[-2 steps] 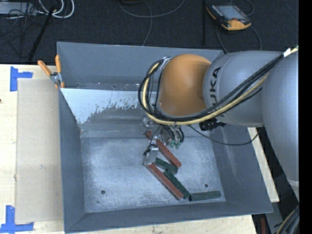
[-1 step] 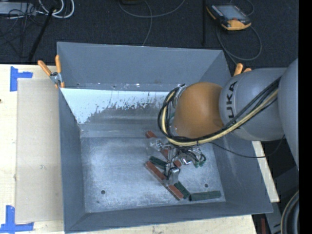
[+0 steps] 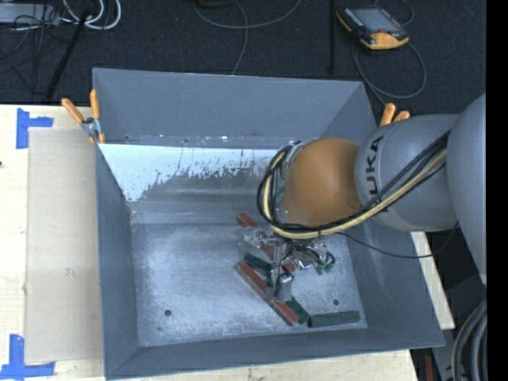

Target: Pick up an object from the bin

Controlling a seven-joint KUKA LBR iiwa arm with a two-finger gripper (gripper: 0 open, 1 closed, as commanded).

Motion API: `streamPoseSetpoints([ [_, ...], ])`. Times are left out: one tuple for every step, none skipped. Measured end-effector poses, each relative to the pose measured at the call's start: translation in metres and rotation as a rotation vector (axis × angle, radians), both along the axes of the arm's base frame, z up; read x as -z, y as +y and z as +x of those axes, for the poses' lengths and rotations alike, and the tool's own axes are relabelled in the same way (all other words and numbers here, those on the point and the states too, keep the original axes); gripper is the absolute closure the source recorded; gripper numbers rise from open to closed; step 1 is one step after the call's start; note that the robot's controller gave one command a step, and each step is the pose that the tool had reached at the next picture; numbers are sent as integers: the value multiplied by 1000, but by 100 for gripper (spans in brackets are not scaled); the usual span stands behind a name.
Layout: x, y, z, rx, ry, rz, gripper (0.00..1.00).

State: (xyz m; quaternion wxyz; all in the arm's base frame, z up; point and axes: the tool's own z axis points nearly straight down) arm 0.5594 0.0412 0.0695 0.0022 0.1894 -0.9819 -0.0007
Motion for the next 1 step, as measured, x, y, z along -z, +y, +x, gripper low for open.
streamPoseSetpoints([
  [-2,-1,2,5,-7,1,100],
])
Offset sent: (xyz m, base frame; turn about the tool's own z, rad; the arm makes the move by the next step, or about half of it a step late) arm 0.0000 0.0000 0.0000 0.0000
